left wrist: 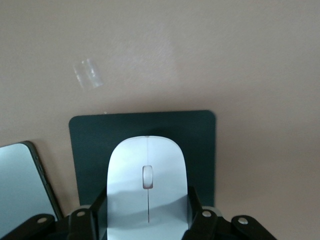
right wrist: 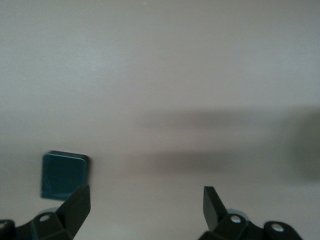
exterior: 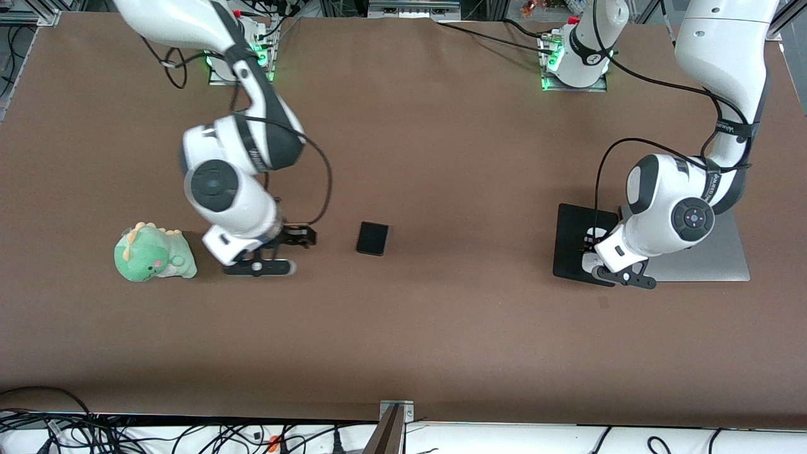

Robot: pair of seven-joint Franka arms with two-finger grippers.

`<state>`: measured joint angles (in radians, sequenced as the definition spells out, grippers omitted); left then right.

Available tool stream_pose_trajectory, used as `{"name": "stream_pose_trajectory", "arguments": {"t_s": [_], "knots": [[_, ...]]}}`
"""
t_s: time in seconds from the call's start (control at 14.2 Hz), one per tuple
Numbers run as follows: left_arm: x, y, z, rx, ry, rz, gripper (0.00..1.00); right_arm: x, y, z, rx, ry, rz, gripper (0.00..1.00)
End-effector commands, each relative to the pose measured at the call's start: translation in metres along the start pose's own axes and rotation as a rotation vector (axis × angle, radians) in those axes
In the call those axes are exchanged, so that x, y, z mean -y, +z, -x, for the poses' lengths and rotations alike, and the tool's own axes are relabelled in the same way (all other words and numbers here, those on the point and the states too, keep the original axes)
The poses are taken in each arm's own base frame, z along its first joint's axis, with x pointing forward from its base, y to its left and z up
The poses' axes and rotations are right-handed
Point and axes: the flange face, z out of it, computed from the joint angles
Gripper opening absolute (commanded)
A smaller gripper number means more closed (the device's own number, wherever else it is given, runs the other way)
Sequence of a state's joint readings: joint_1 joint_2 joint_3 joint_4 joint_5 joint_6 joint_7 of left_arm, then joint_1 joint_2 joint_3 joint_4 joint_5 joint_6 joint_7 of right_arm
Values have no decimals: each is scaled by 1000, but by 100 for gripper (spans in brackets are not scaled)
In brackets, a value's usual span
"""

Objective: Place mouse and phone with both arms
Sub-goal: 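Lower the mouse onto the pad while the right gripper grasps the phone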

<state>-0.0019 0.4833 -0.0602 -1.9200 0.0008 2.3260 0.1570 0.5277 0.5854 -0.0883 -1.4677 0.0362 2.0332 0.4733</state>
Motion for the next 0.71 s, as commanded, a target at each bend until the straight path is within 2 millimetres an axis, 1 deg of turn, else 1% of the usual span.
{"name": "stream_pose_trajectory", "arguments": {"t_s": [0.0, 0.07, 0.14, 0.21, 0.28, 0.35, 0.42, 0.49, 0.64], "knots": [[3, 15, 30, -26, 35, -16, 31, 30, 24, 5, -29, 71, -11, 100], [-1, 22, 35, -21, 40, -13, 31, 40, 31, 8, -42, 87, -20, 100], [0, 23, 35, -34, 39, -15, 31, 48, 39, 10, -47, 123, -24, 100], [0, 30, 36, -32, 37, -13, 31, 51, 50, 10, -49, 171, -25, 100], [0, 34, 36, -30, 37, -12, 31, 62, 56, 15, -55, 207, -33, 100], [1, 35, 36, -35, 36, -13, 35, 72, 63, 20, -65, 245, -41, 100], [1, 35, 37, -33, 34, -12, 76, 82, 68, 24, -78, 264, -53, 100], [1, 34, 36, -33, 33, -13, 100, 94, 73, 30, -93, 256, -66, 100], [1, 29, 34, -36, 33, -14, 100, 107, 90, 37, -99, 273, -73, 100]]}}
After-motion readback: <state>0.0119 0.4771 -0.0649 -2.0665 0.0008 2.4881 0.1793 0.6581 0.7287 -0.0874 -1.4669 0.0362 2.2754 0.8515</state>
